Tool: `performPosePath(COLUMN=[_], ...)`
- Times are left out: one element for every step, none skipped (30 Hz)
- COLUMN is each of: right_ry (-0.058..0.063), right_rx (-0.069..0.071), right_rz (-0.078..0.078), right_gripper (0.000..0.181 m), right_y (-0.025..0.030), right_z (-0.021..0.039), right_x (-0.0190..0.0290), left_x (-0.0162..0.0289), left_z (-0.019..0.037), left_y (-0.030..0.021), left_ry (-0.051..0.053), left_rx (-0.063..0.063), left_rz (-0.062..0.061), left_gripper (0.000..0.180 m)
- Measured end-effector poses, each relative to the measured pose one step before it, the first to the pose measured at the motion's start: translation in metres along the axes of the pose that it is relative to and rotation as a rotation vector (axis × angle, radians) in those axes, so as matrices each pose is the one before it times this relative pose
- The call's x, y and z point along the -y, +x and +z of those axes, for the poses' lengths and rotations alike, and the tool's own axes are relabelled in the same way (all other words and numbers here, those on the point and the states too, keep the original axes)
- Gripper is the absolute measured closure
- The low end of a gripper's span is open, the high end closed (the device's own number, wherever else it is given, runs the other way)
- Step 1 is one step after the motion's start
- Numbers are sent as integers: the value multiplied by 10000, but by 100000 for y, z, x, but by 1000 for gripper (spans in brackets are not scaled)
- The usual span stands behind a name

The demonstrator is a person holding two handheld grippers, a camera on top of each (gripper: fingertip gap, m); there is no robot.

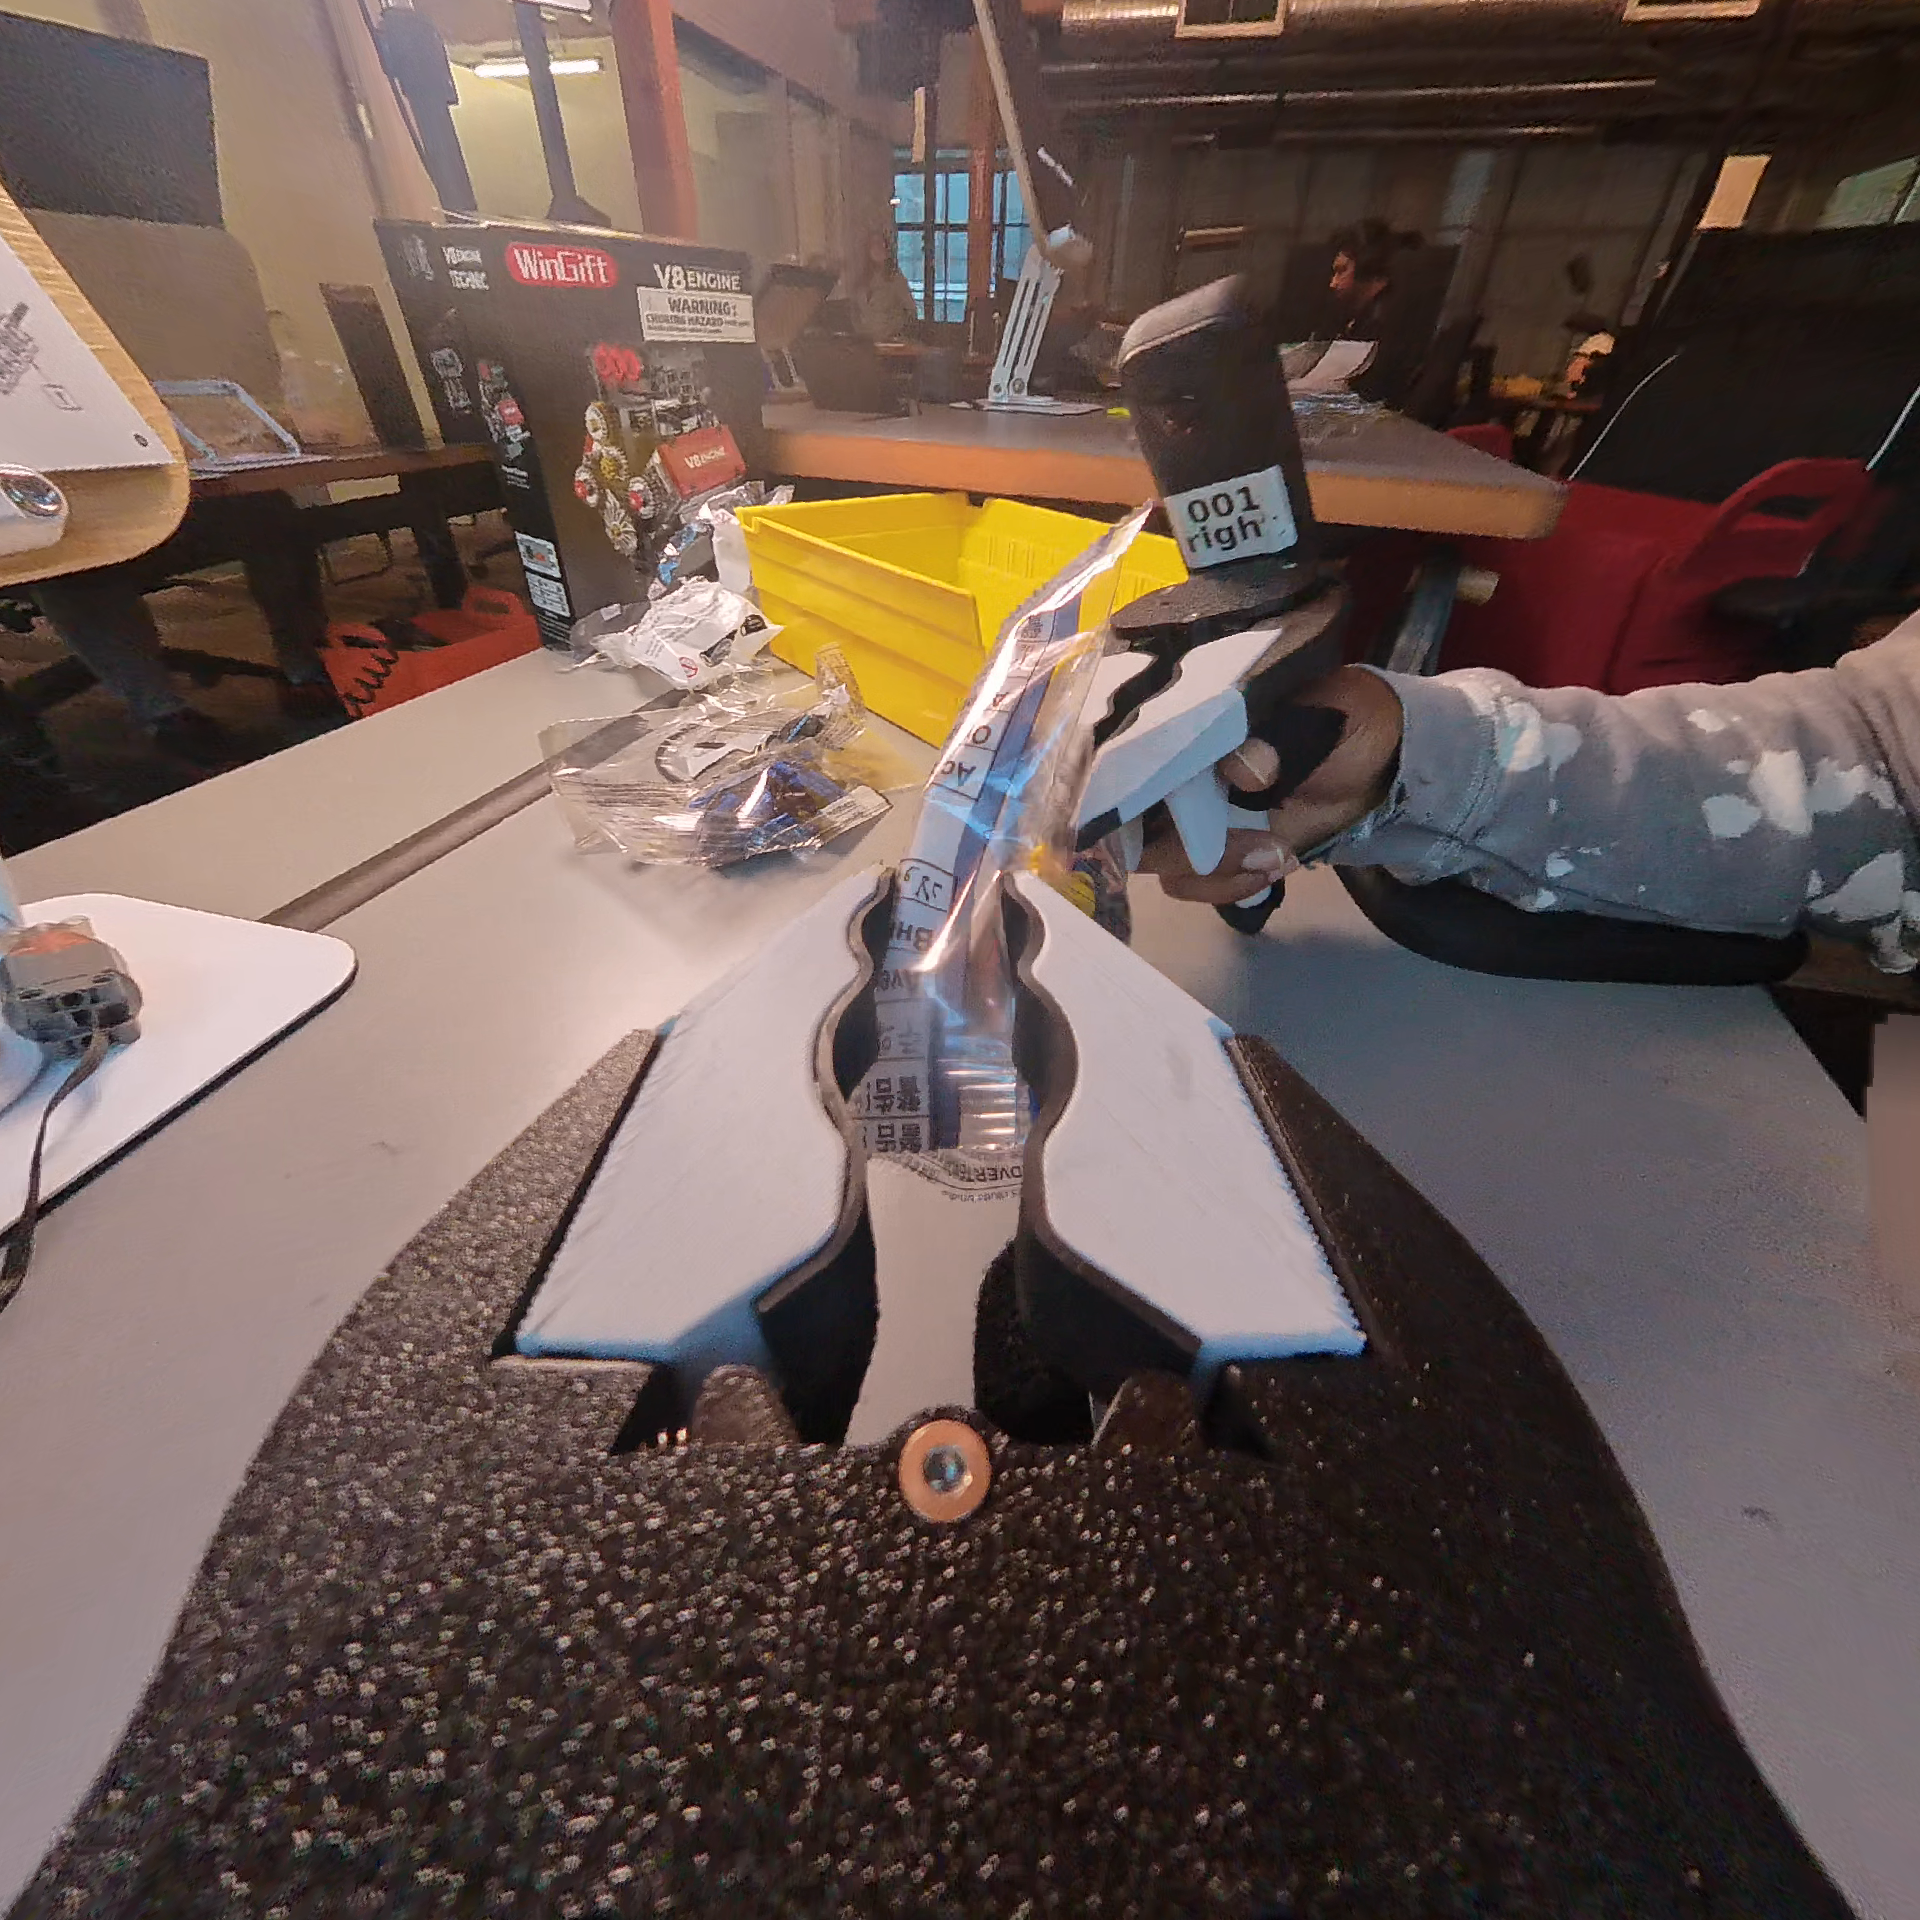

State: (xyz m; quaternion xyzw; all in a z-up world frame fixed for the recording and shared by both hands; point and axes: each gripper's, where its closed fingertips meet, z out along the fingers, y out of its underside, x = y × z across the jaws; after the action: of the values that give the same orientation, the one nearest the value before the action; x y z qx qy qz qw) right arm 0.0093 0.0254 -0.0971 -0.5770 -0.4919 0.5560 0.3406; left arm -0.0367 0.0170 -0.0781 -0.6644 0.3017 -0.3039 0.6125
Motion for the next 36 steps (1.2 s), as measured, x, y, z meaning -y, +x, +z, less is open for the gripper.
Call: performPosePath(right_ry=[-58,22,64,62,39,132,101,8,-85,-114,-61,-25,-144,-324,-405,-391,-347,-145,-161,-187,-210,-194,-171,-188,-226,-301,-325,-315,-255,-143,112,290,513,675,636,442], right_rx=[237,278,226,185,140,30,51,120,79,6,22,91,13,-69,-160,-250,-216,-102,-50,-137,-178,-120,-27,3,-100,-196,-158,-114,-95,-96,-113,-66,-96,-139,-20,99], right_rz=[-84,126,191,215,213,168,204,176,98,59,136,211,259,187,29,-29,-34,-44,18,-84,-200,-212,-167,-183,-222,-255,-335,-378,-430,-452,-409,-340,-348,-296,-136,63], right_gripper=[181,181,181,181,181,181,181,181,181,181,181,181,181,181,181,181,181,181,181,181,181,181,181,181,181,181,181,181,181,181,181,181,180,180,179,178], right_y=[-575,-497,-301,-135,31,206,163,1,-10,47,26,-90,43,140,192,276,206,8,-60,22,-2,-133,-277,-339,-175,-48,-135,-218,-246,-205,-63,25,158,345,293,193], right_z=[61,20,-20,-60,-94,-128,-86,14,56,7,-7,-26,-9,10,46,66,124,88,105,108,125,165,179,186,167,93,14,-37,-88,-194,-366,-513,-625,-662,-577,-384], right_x=[70,146,125,38,-69,31,18,-83,-215,-237,-116,-37,-203,-490,-643,-595,-489,-157,-161,-188,-181,-90,53,132,193,201,251,296,359,463,751,836,893,813,455,4], left_x=[34,136,326,531,528,185,-118,-196,-334,-121,101,-17,-237,-527,-720,-569,-173,162,310,171,-48,-152,-138,13,195,329,337,280,235,263,476,680,838,755,390,164], left_z=[-180,-174,-194,-277,-306,-221,-131,-98,1,-8,-38,16,26,47,61,62,71,23,-14,-6,33,112,174,192,185,141,156,186,144,20,-95,-300,-549,-674,-610,-544], left_y=[-302,-39,143,223,211,74,-304,-719,-454,58,261,185,-68,-290,-339,-161,208,173,127,209,39,15,235,352,321,226,52,87,13,-297,-169,-270,-149,-51,-352,-442], left_ry=[17,78,237,435,450,221,43,40,-143,-141,-71,-143,-259,-443,-585,-491,-231,3,118,20,-159,-241,-274,-269,-261,-269,-286,-286,-227,-60,254,545,778,799,620,529], left_rx=[108,-197,-425,-530,-560,-506,-189,270,245,3,-79,8,227,412,477,377,115,104,121,23,122,147,29,12,70,127,169,75,65,186,-38,-186,-457,-617,-414,-315], left_rz=[-284,-735,-1062,-1162,-1155,-1108,-780,-189,159,238,240,320,525,753,837,700,453,273,228,246,267,344,426,484,545,549,457,355,239,58,-276,-817,-1119,-1246,-1202,-956], left_gripper=[169,171,174,175,177,178,178,178,177,177,177,177,177,177,176,172,167,163,158,156,153,149,146,145,143,142,143,143,152,176,180,180,180,180,180,180])
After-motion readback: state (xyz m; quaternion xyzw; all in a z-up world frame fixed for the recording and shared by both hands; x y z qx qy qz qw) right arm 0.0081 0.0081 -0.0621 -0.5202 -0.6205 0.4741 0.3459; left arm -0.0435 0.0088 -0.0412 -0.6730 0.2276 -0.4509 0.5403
